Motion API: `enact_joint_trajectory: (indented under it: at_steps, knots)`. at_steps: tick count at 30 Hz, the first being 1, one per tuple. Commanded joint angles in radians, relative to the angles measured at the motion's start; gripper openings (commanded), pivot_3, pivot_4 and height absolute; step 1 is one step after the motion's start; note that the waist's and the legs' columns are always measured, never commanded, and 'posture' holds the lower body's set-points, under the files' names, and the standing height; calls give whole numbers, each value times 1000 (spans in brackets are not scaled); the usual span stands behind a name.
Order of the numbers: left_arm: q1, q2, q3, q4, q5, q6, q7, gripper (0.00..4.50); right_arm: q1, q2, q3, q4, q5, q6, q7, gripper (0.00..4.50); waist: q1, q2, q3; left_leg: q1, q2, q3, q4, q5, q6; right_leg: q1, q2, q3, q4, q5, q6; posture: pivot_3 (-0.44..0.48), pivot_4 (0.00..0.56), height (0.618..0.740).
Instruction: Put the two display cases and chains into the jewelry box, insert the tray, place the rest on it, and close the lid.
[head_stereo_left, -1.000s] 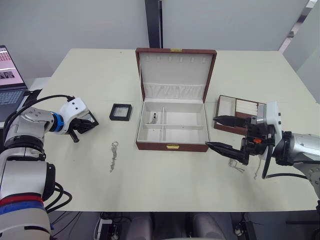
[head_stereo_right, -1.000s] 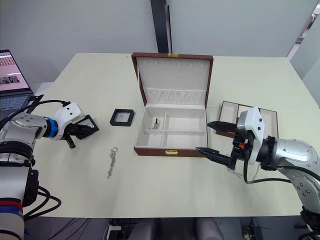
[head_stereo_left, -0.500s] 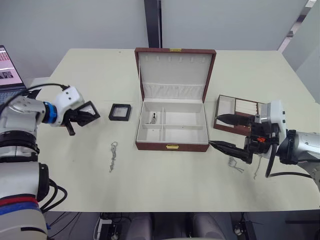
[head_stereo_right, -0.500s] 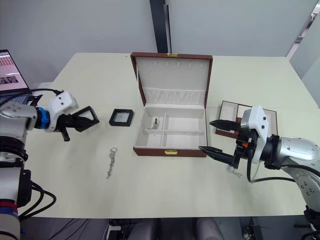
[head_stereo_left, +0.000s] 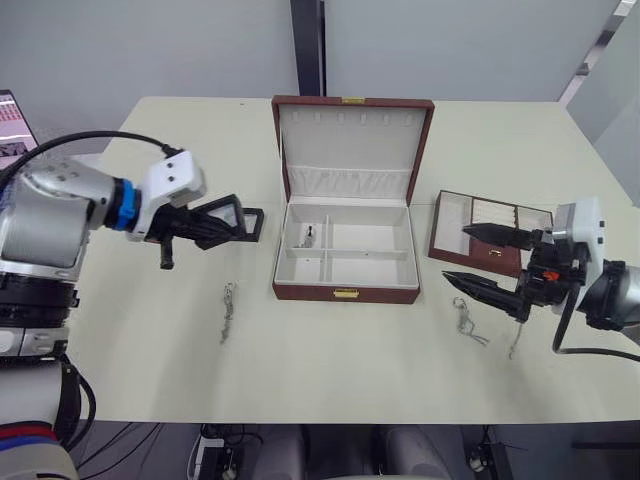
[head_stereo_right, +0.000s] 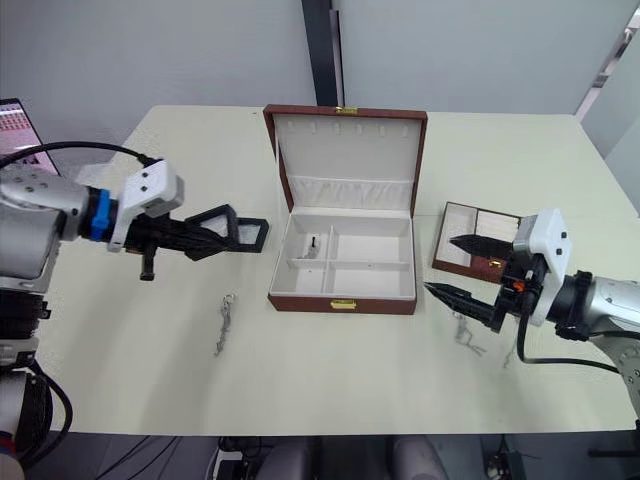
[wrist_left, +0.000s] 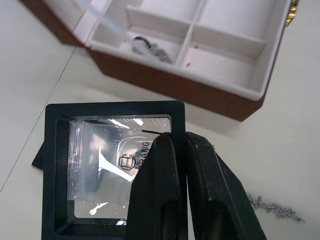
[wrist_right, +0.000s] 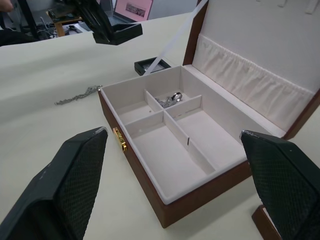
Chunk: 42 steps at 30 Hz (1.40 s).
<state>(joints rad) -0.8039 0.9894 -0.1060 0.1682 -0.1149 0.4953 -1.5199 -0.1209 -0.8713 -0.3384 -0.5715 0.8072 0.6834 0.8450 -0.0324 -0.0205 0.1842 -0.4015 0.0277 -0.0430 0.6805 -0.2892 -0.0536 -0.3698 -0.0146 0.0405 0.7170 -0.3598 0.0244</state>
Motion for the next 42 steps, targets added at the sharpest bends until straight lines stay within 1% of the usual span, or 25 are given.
enact_joint_trajectory:
  at_steps: [1,5,9,13,16,20,23,26,33,42]
  knots:
    - [-59,-28,-45,-51,-9,29,-3,10,23,-9,-50,-43,0,-16,-17,4500,0,0,0,0,0,0,0,0,0,0,0,0,0,0,0,0,150,740]
    - [-154,-132,-151,-37,36,58,29,10,78,10,-72,-81,-4,-18,-59,4500,3,0,0,0,0,0,0,0,0,0,0,0,0,0,0,0,150,740]
    - [-235,-208,-211,6,46,81,28,10,139,25,-105,-116,-8,-25,-93,4500,3,0,0,-1,-1,0,0,0,0,0,1,0,-1,0,0,0,150,740]
    - [-315,-298,-263,93,71,55,37,10,198,43,-130,-150,-15,-35,-124,4500,0,0,0,0,-1,1,0,0,0,0,2,1,0,0,0,0,150,740]
    - [-350,-369,-302,174,91,14,35,10,246,62,-151,-183,-19,-40,-154,4500,0,0,0,0,-1,2,0,0,0,0,2,1,0,0,0,0,150,740]
    - [-375,-439,-327,279,119,-53,43,10,285,75,-165,-214,-24,-42,-180,4500,0,0,0,0,-1,2,0,0,0,0,3,2,0,0,0,0,150,740]
    - [-407,-528,-349,422,157,-150,84,10,337,89,-193,-244,-26,-41,-196,4500,4,0,0,0,-1,2,0,0,0,0,3,1,0,0,0,0,150,740]
    - [-435,-589,-344,523,172,-242,95,10,379,99,-223,-268,-21,-40,-206,4500,4,-1,0,0,-2,2,0,0,0,0,3,2,-1,0,0,0,150,740]
    - [-490,-675,-338,721,221,-391,138,10,435,111,-268,-308,-5,-35,-235,4500,0,-1,1,0,-4,3,0,0,0,0,5,3,0,0,0,0,150,740]
    - [-524,-717,-321,849,250,-446,166,10,476,113,-299,-339,22,-32,-269,4500,3,-1,1,0,-4,3,0,0,0,0,5,3,0,0,0,0,150,740]
